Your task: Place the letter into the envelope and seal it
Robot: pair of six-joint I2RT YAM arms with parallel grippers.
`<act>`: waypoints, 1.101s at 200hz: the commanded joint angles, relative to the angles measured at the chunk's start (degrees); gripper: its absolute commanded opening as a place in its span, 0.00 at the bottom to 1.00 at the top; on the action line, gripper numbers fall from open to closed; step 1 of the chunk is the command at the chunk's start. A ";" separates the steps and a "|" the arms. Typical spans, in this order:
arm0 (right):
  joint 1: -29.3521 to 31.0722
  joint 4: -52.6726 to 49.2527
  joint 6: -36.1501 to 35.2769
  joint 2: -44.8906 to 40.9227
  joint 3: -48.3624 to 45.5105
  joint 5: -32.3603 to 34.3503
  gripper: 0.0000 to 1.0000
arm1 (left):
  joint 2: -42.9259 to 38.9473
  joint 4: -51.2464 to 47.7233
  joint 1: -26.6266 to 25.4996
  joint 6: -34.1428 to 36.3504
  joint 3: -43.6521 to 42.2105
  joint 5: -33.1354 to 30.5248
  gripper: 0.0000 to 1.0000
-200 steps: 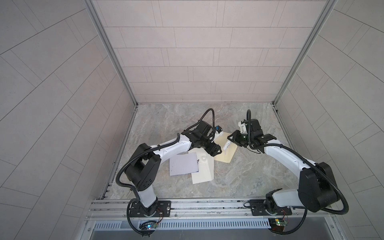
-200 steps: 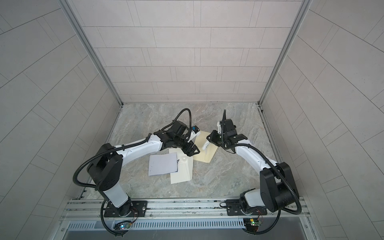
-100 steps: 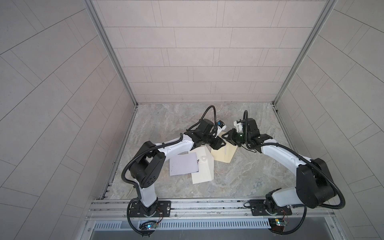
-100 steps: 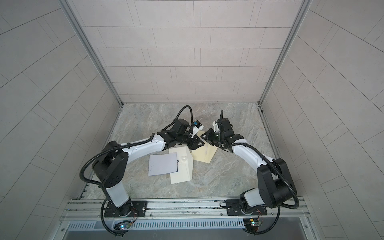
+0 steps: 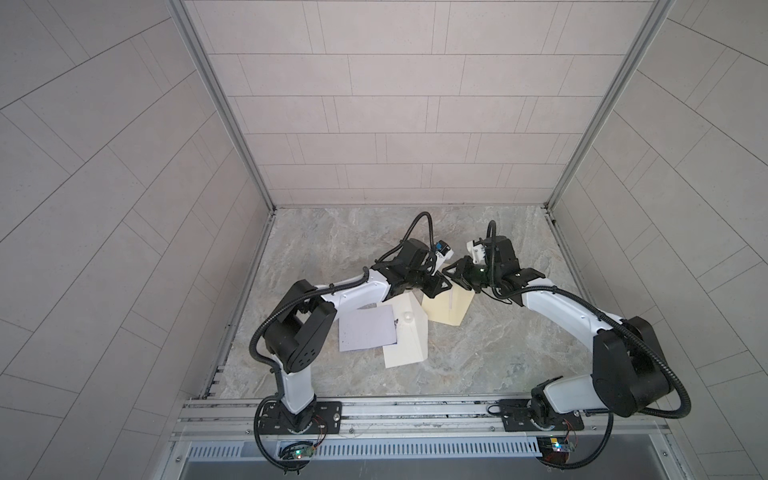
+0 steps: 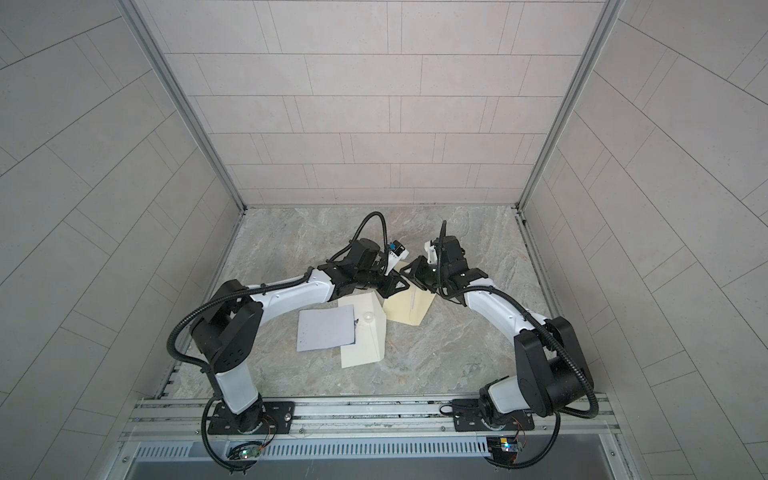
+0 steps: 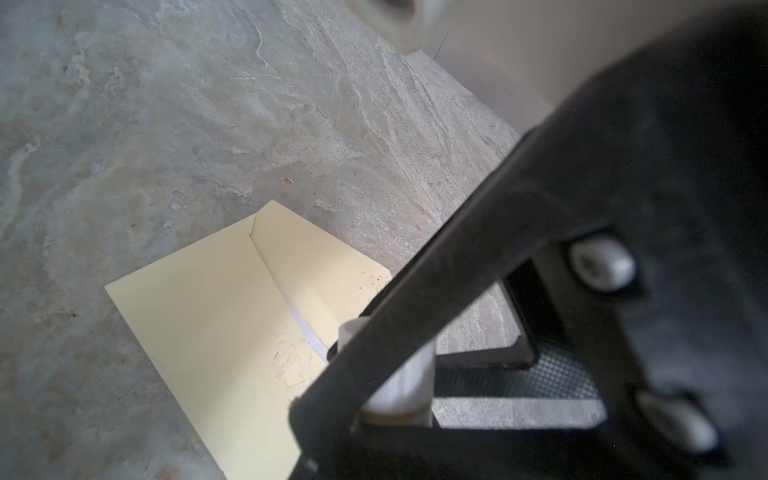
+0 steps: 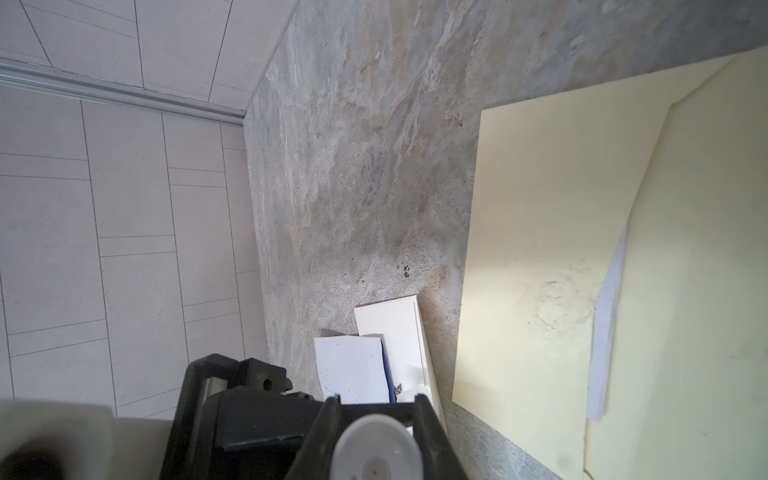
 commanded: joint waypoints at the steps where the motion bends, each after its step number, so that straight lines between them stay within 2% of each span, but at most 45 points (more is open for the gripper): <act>1: 0.28 -1.06 -0.56 -2.38 0.02 1.13 0.07 | -0.83 0.36 0.06 0.35 -0.95 -0.79 0.00; 8: 0.22 -2.11 -1.22 -2.66 0.29 1.74 0.13 | -1.20 0.50 0.11 0.70 -1.18 -0.70 0.00; 22: 0.11 -4.80 -3.34 -3.04 1.11 2.65 0.37 | -1.91 0.32 0.05 1.52 -1.37 -0.65 0.00; 31: -0.03 -7.02 -4.87 -3.30 1.99 3.32 0.45 | -2.36 0.28 0.07 1.88 -1.61 -0.91 0.00; 60: -0.84 -12.08 -10.00 -3.33 3.88 4.71 0.54 | -3.61 0.15 0.06 2.99 -2.88 -0.53 0.00; 107: -1.00 -12.98 -14.16 -0.38 5.85 -2.13 0.51 | -4.72 0.51 0.07 3.08 -4.54 0.97 0.00; 151: -0.92 -13.33 -14.45 1.54 6.55 -3.20 0.47 | -5.06 1.65 0.07 2.65 -4.86 1.10 0.00; 178: -0.86 -12.14 -13.90 2.01 5.93 -3.34 0.36 | -5.16 1.79 0.07 2.67 -4.86 1.59 0.00; 209: -0.65 -11.45 -13.07 3.05 5.82 -3.38 0.31 | -5.15 1.65 0.07 2.76 -5.07 1.46 0.00; 220: -0.43 -11.33 -12.50 3.53 5.82 -3.30 0.26 | -5.21 1.73 0.04 2.80 -5.03 0.41 0.00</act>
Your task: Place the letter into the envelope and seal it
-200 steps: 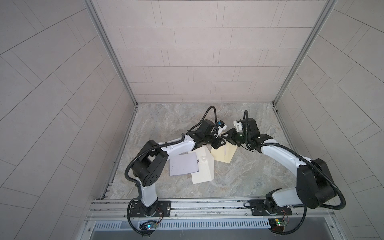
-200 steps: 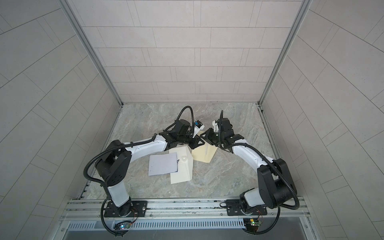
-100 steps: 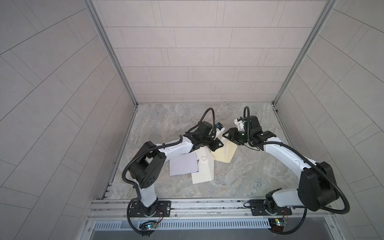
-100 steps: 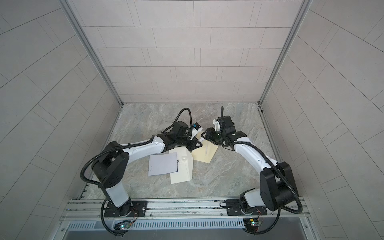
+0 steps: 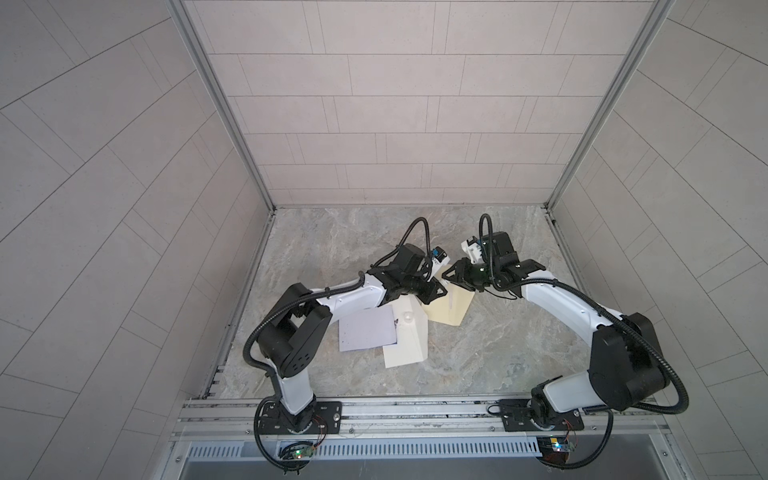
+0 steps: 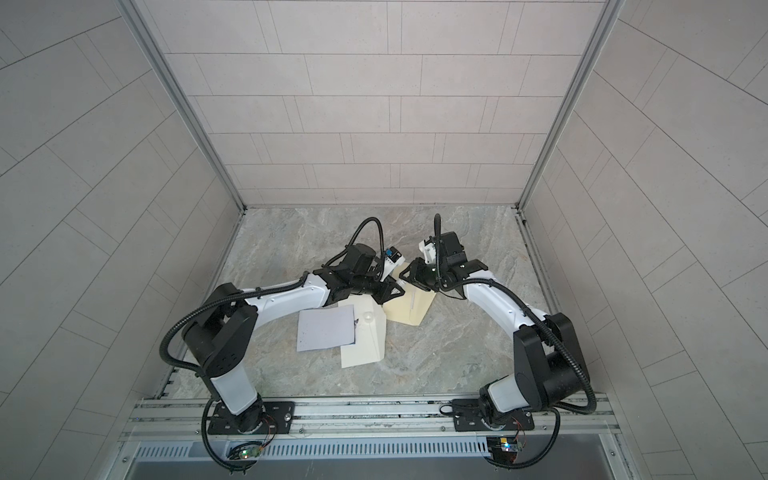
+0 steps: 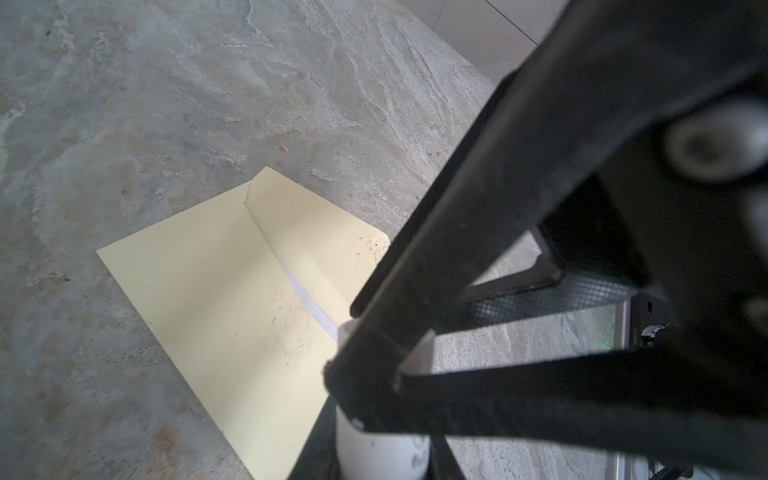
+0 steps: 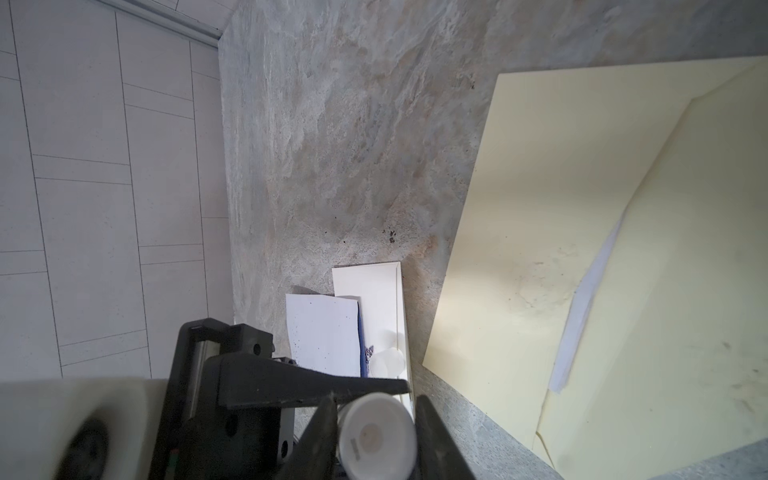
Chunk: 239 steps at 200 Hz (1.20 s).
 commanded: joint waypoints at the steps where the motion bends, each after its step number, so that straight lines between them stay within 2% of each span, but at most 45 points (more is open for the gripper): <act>1: 0.45 0.44 0.54 1.35 0.21 0.42 0.25 | -2.64 1.71 0.00 1.03 -0.53 -0.14 0.00; 12: 0.59 0.87 1.53 1.66 -0.03 0.63 0.19 | -2.73 1.63 -0.22 1.09 -0.49 -2.84 0.00; 29: 0.85 0.98 4.02 1.87 -0.43 2.25 0.13 | -3.13 1.58 -0.96 2.51 -0.50 -10.37 0.00; 57: 1.54 -3.03 9.58 2.77 0.19 8.61 0.00 | -4.31 4.75 -4.72 11.01 -2.06 -27.70 0.00; 86: 2.33 -5.72 19.93 4.25 -0.42 14.98 0.00 | -4.22 12.13 -9.72 21.20 -4.86 -42.71 0.00; 102: 3.04 -4.36 25.37 4.68 -1.42 16.91 0.00 | -4.08 15.97 -11.21 23.32 -6.26 -46.41 0.00; 125: 3.31 -0.42 30.27 5.21 -2.04 15.41 0.00 | -5.64 18.74 -11.36 20.26 -8.15 -45.66 0.00; 136: 3.20 1.24 29.09 5.57 -1.26 13.13 0.16 | -7.07 18.40 -10.95 19.00 -8.85 -42.36 0.00; 148: 2.88 3.45 26.17 5.51 -0.34 10.21 0.35 | -8.60 15.70 -9.79 17.09 -8.60 -35.53 0.00; 166: 2.01 5.40 21.23 3.50 0.20 7.27 0.48 | -10.60 10.99 -6.47 11.42 -7.65 -22.85 0.00; 212: -3.17 2.47 5.72 -2.83 2.18 -2.39 0.56 | -12.44 3.96 4.50 -0.66 -4.05 14.73 0.00; 224: -4.13 1.84 2.96 -3.53 2.44 -5.88 0.56 | -11.96 3.58 6.53 -2.35 -3.23 21.38 0.00; 239: -4.20 1.08 -0.03 -4.44 3.01 -8.68 0.56 | -11.01 -0.53 7.68 -1.49 -1.04 26.48 0.00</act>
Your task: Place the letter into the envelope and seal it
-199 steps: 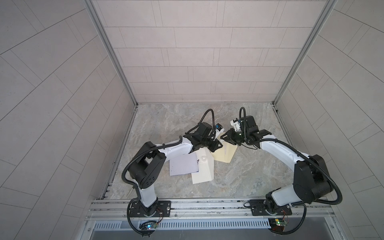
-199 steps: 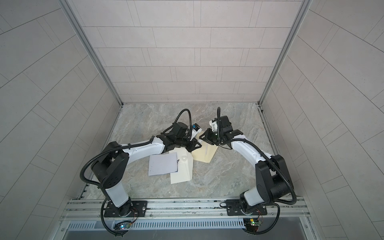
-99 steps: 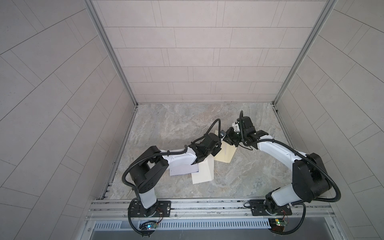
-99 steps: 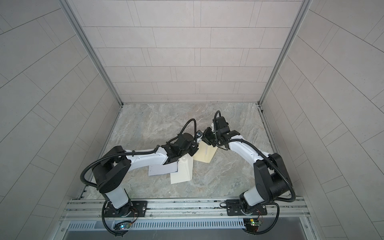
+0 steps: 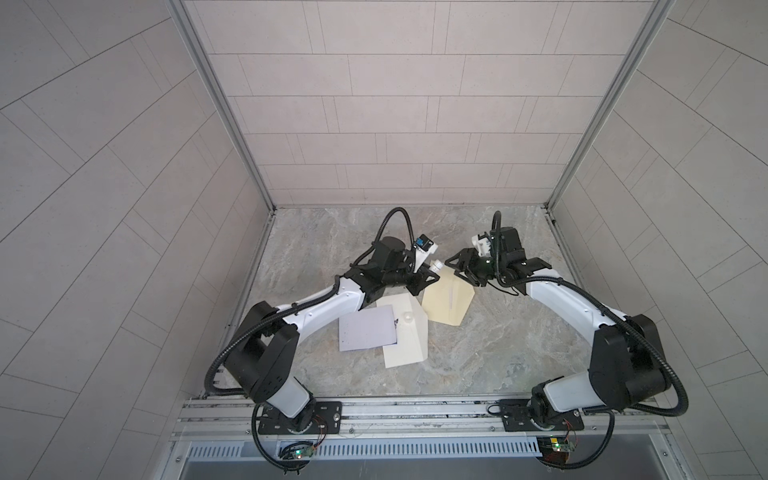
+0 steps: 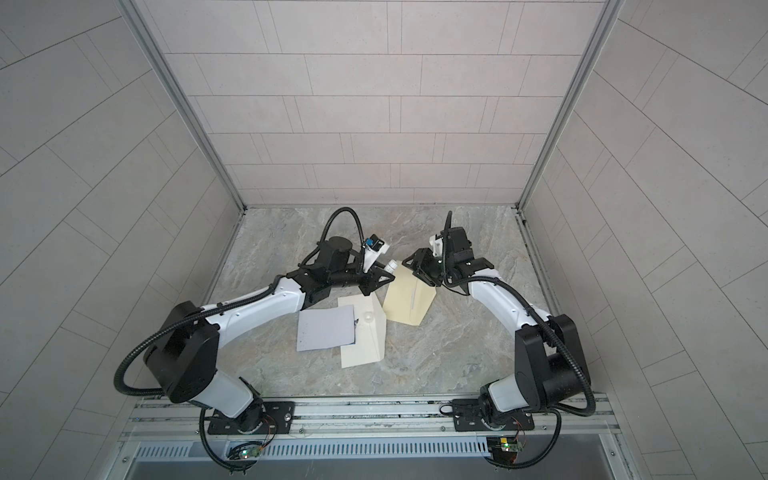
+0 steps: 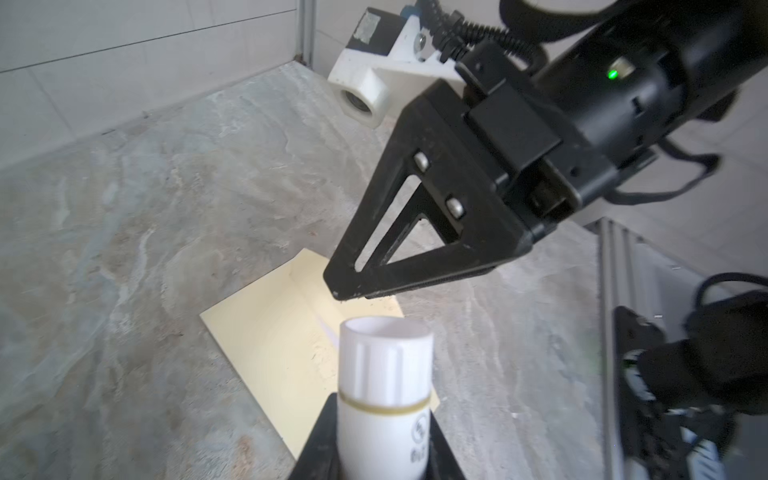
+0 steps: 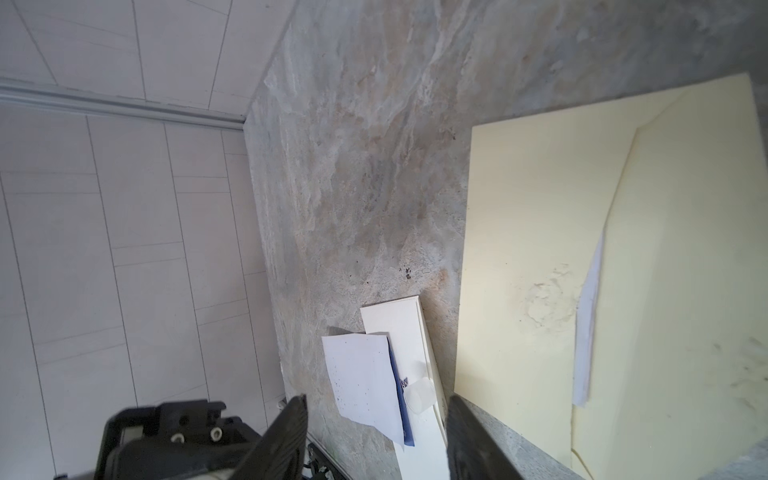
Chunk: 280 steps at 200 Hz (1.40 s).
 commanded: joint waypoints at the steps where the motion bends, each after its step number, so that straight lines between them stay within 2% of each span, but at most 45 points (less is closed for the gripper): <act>1: -0.16 -2.29 -8.93 -2.85 2.11 -6.93 0.56 | 0.51 -5.60 1.68 -2.44 3.32 19.04 0.00; 19: -0.15 -2.02 -10.98 -4.16 2.40 -9.33 0.56 | 1.48 -12.89 1.71 1.42 6.17 20.95 0.00; 38: 0.59 -1.71 -12.84 -5.47 2.95 -10.64 0.56 | 1.94 -15.83 1.71 3.15 7.07 20.89 0.00; 83: 5.10 -5.38 -17.13 -4.83 5.34 -10.91 0.55 | 2.95 -15.26 1.63 2.67 7.41 19.70 0.00; 138: 7.40 -9.60 -20.22 -3.37 5.23 -10.46 0.47 | 2.80 -14.87 1.69 2.85 6.99 17.98 0.00; 150: 7.40 -9.61 -20.21 -3.26 5.30 -10.08 0.42 | 2.88 -14.86 1.64 2.86 6.85 17.78 0.00; 184: 7.40 -9.01 -18.90 -2.02 5.72 -9.28 0.11 | 2.88 -15.00 1.21 3.12 6.51 13.77 0.00; 206: 7.54 -9.32 -17.07 -0.86 6.11 -6.11 0.00 | 2.62 -13.01 -0.41 3.59 5.79 3.20 0.00; 235: 8.60 -9.49 -9.02 2.25 5.73 3.71 0.00 | 2.42 -4.46 -5.16 4.22 2.32 -21.94 0.00; 267: 9.90 -12.64 3.25 7.32 5.11 12.92 0.00 | 2.86 3.18 -13.03 14.38 -0.21 -41.51 0.00; 280: 9.86 -15.02 6.34 8.39 5.46 15.51 0.00 | 3.27 6.04 -15.38 18.21 -1.03 -45.62 0.00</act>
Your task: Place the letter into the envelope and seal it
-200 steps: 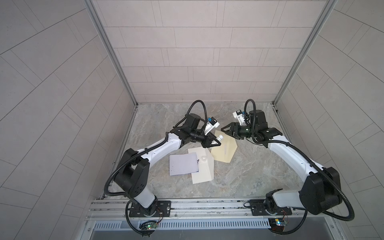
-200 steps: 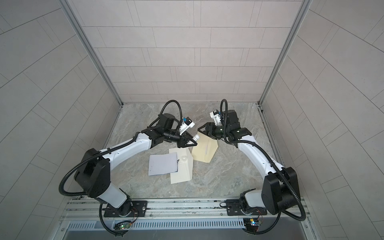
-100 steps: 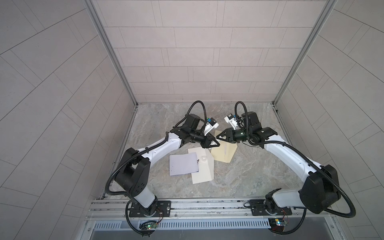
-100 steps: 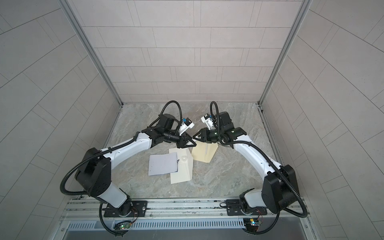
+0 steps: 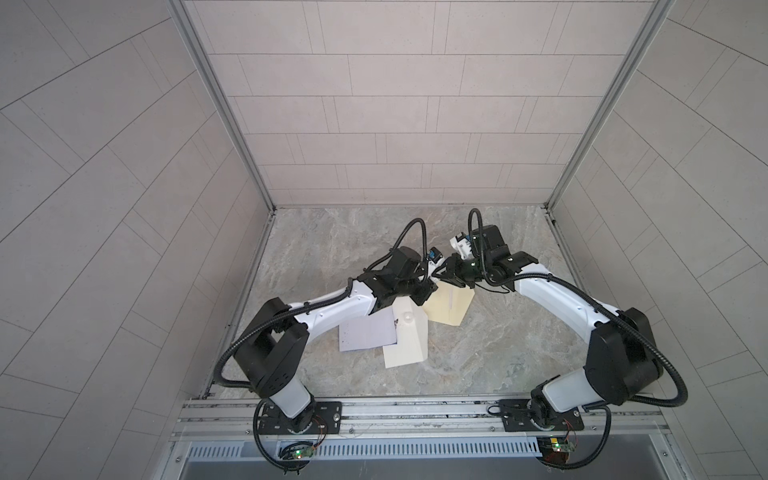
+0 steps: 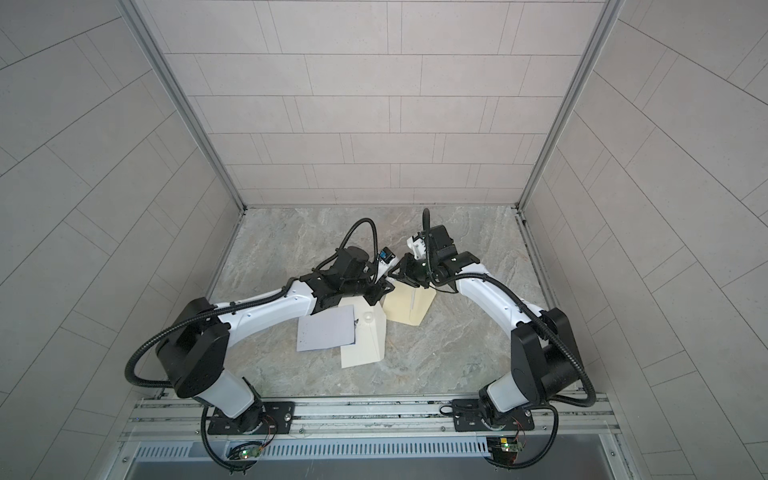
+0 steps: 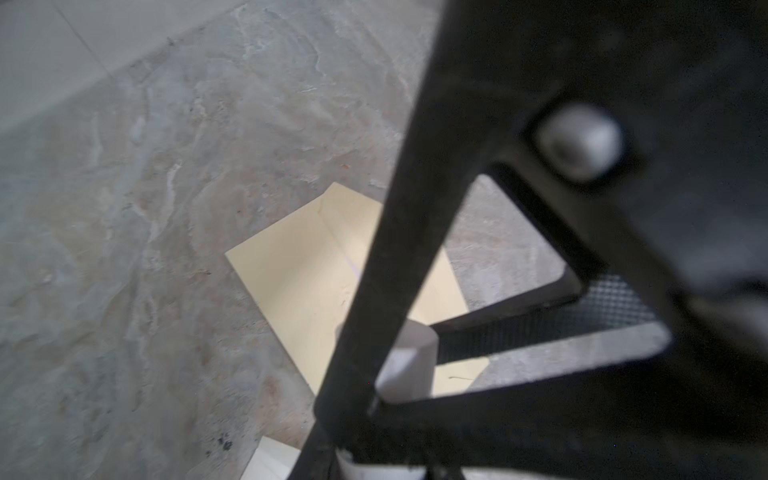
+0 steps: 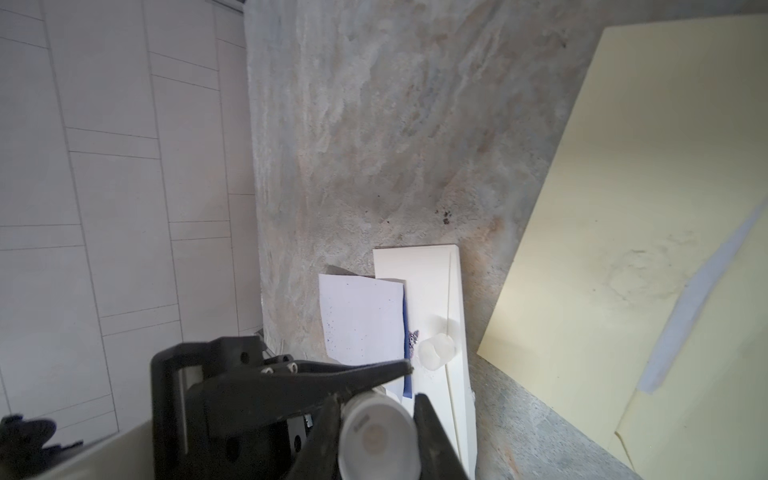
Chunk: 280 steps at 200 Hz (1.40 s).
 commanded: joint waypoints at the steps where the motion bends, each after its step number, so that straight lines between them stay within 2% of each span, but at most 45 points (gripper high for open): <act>1: 0.74 -7.01 9.30 3.34 -0.20 13.10 0.00 | -0.07 12.35 -5.04 10.19 -0.45 -17.85 0.00; 25: 0.42 -5.31 11.86 3.37 -0.29 13.26 0.00 | -0.30 13.85 -5.42 6.84 -1.21 -17.80 0.00; 40: 0.25 -1.26 13.07 2.99 -1.00 10.57 0.00 | -1.04 13.14 -4.88 5.45 -1.71 -13.84 0.00; 48: 0.22 1.84 13.11 2.63 -1.61 8.63 0.09 | -1.44 12.00 -4.27 4.45 -1.61 -10.25 0.00; 55: 0.22 3.91 12.86 2.27 -1.93 7.15 0.25 | -1.84 10.98 -3.49 2.85 -1.47 -6.53 0.00; 64: 0.22 6.47 11.78 1.45 -2.20 5.30 0.37 | -2.10 9.87 -1.91 0.20 -1.32 0.20 0.00; 75: 0.11 7.45 9.72 0.11 -1.97 4.01 0.47 | -2.28 9.04 0.07 -3.28 -1.01 7.45 0.00; 82: -0.11 7.44 7.96 -0.77 -1.71 3.42 0.50 | -2.30 8.83 1.29 -5.21 -0.88 12.30 0.00; 108: -1.54 6.21 2.60 -3.98 -1.04 0.72 0.53 | -1.95 8.43 3.86 -8.96 -0.28 24.20 0.00; 132: -2.88 3.86 -0.62 -5.82 -0.60 -0.99 0.53 | -1.10 6.41 4.57 -9.54 0.96 29.01 0.00; 153: -3.89 1.86 -2.06 -6.77 -0.77 -1.73 0.51 | 0.18 6.26 5.44 -10.83 1.83 31.21 0.00; 195: -4.27 -0.08 -3.45 -8.05 -1.92 -2.87 0.47 | 0.97 8.09 5.92 -12.73 1.71 29.28 0.00; 249: -4.27 -1.28 -4.03 -9.46 -2.74 -3.36 0.37 | 2.06 7.63 6.08 -12.60 1.78 27.31 0.00; 280: -4.21 -1.23 -3.92 -9.44 -3.06 -3.62 0.39 | 2.37 7.74 6.01 -12.68 1.97 27.15 0.00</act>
